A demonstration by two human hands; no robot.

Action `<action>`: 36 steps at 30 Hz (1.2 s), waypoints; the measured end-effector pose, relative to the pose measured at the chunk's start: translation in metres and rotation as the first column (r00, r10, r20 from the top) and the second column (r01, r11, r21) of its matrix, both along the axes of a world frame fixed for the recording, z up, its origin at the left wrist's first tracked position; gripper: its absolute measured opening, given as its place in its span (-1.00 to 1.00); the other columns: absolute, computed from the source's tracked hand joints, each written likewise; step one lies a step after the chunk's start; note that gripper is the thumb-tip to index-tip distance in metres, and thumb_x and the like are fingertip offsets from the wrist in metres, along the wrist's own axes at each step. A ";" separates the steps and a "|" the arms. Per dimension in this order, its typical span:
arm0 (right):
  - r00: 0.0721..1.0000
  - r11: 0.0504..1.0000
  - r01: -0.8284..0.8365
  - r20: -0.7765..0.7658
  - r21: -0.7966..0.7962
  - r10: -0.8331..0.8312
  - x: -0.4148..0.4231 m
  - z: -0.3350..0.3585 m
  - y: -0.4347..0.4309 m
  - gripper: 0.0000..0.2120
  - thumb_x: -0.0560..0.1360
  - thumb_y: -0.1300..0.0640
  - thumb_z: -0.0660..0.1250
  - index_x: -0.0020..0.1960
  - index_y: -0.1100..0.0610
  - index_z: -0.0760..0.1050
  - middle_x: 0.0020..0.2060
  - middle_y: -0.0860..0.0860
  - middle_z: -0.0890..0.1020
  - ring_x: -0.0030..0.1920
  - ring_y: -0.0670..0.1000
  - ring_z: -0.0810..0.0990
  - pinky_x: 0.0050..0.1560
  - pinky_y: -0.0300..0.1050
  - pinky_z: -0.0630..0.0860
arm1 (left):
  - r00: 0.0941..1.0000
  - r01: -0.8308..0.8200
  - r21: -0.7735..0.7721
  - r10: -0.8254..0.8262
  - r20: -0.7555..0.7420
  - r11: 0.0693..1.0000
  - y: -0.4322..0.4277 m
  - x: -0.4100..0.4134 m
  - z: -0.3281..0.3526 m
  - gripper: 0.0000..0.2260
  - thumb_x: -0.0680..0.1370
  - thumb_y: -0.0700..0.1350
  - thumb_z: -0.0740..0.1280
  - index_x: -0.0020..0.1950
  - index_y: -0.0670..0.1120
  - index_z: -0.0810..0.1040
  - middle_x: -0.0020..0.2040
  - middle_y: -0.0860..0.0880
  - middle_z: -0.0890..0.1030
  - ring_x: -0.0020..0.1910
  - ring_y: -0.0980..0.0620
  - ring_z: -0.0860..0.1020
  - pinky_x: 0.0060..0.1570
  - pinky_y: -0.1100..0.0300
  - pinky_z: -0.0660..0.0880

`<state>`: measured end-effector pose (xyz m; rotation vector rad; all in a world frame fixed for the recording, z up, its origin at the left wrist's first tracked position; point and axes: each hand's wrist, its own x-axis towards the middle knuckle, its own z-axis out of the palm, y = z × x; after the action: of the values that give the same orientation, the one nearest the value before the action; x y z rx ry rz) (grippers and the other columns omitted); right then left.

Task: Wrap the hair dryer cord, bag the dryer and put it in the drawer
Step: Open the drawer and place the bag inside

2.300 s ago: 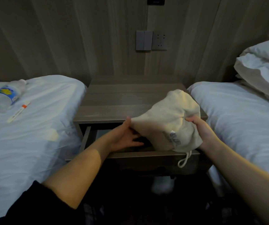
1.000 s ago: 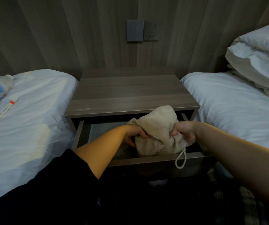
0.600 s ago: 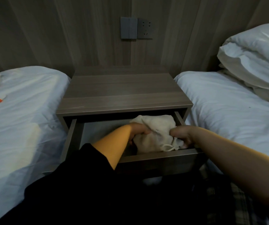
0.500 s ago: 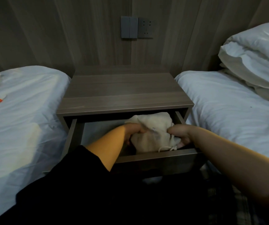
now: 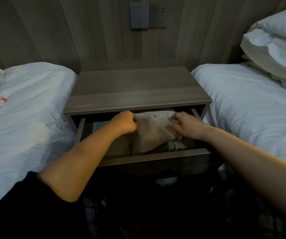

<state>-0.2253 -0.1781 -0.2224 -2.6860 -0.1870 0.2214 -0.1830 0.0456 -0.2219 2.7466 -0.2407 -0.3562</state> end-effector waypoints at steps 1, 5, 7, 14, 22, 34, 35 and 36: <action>0.997 0.997 -0.071 0.018 0.018 0.071 -0.008 0.005 0.000 -0.65 0.53 -0.08 0.25 0.19 0.12 0.50 0.05 0.08 0.59 -0.05 0.04 0.59 -0.04 -0.16 0.45 | 0.990 0.142 -0.052 -0.141 0.023 0.988 -0.002 -0.012 0.010 -0.74 0.53 0.00 0.30 0.15 -0.08 0.58 0.09 -0.09 0.62 0.04 -0.03 0.57 0.09 0.08 0.51; 0.911 0.947 -0.321 -0.273 0.001 0.310 -0.038 0.026 -0.005 -0.64 0.38 -0.24 0.35 0.04 -0.04 0.57 -0.14 -0.12 0.63 -0.10 -0.13 0.59 -0.05 -0.22 0.50 | 0.780 0.566 -0.158 -0.588 -0.216 0.809 -0.015 -0.061 0.043 -0.63 0.44 0.07 0.41 0.20 -0.04 0.54 0.04 0.09 0.58 -0.02 0.19 0.53 0.00 0.37 0.46; 0.871 0.928 -0.373 -0.343 0.008 0.353 -0.047 0.029 -0.006 -0.65 0.33 -0.19 0.43 0.04 -0.04 0.57 -0.13 -0.11 0.64 -0.11 -0.17 0.60 -0.05 -0.24 0.52 | 0.735 0.652 0.003 -0.632 -0.244 0.758 -0.021 -0.070 0.039 -0.62 0.39 0.10 0.45 0.15 -0.03 0.57 -0.02 0.08 0.59 -0.09 0.14 0.53 -0.07 0.25 0.49; 0.944 0.948 -0.311 -0.141 -0.074 0.299 -0.050 0.023 -0.006 -0.86 0.35 -0.05 0.47 -0.27 -0.08 0.52 -0.35 -0.13 0.50 -0.30 -0.16 0.48 -0.30 -0.34 0.35 | 0.789 0.611 0.216 -0.609 -0.084 0.762 -0.032 -0.071 0.032 -0.79 0.44 0.03 0.40 -0.02 -0.06 0.61 -0.15 0.00 0.58 -0.16 0.00 0.54 -0.20 0.17 0.44; 0.925 0.960 -0.066 0.345 -0.271 0.161 -0.020 -0.002 -0.001 -0.32 0.36 -0.13 0.40 0.40 0.08 0.30 0.34 0.08 0.37 0.34 0.12 0.35 0.31 0.05 0.36 | 0.782 0.357 0.346 -0.480 0.397 0.868 -0.014 -0.036 0.009 -0.39 0.44 0.17 0.34 0.41 -0.03 0.31 0.45 -0.08 0.28 0.43 -0.08 0.21 0.37 0.01 0.22; 0.921 0.892 -0.012 0.343 -0.452 0.186 0.062 -0.005 0.017 -0.12 0.36 -0.23 0.37 0.51 0.06 0.05 0.50 0.14 0.19 0.50 0.14 0.13 0.45 0.21 0.07 | 0.842 0.173 0.338 -0.317 0.437 0.925 -0.010 0.032 -0.002 -0.22 0.44 0.24 0.31 0.52 0.00 0.04 0.54 -0.09 0.12 0.51 -0.08 0.07 0.47 -0.01 0.03; 0.912 0.892 0.007 0.369 -0.453 0.180 0.063 -0.008 0.017 -0.15 0.37 -0.22 0.36 0.51 0.06 0.08 0.49 0.14 0.22 0.49 0.14 0.16 0.44 0.19 0.10 | 0.829 0.162 0.323 -0.306 0.467 0.933 -0.010 0.033 -0.005 -0.25 0.45 0.22 0.30 0.51 0.01 0.06 0.53 -0.08 0.14 0.51 -0.07 0.09 0.46 -0.01 0.04; 0.899 0.889 0.027 0.400 -0.456 0.178 0.063 -0.012 0.017 -0.17 0.37 -0.21 0.36 0.50 0.05 0.10 0.48 0.14 0.24 0.48 0.13 0.18 0.44 0.18 0.12 | 0.816 0.154 0.309 -0.297 0.496 0.939 -0.010 0.034 -0.009 -0.28 0.46 0.21 0.30 0.51 0.01 0.08 0.53 -0.08 0.16 0.51 -0.07 0.11 0.46 -0.01 0.06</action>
<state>-0.1618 -0.1610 -0.2344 -3.1644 -0.4266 -0.3689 -0.1492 0.0353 -0.2305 3.0214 -0.7211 0.3748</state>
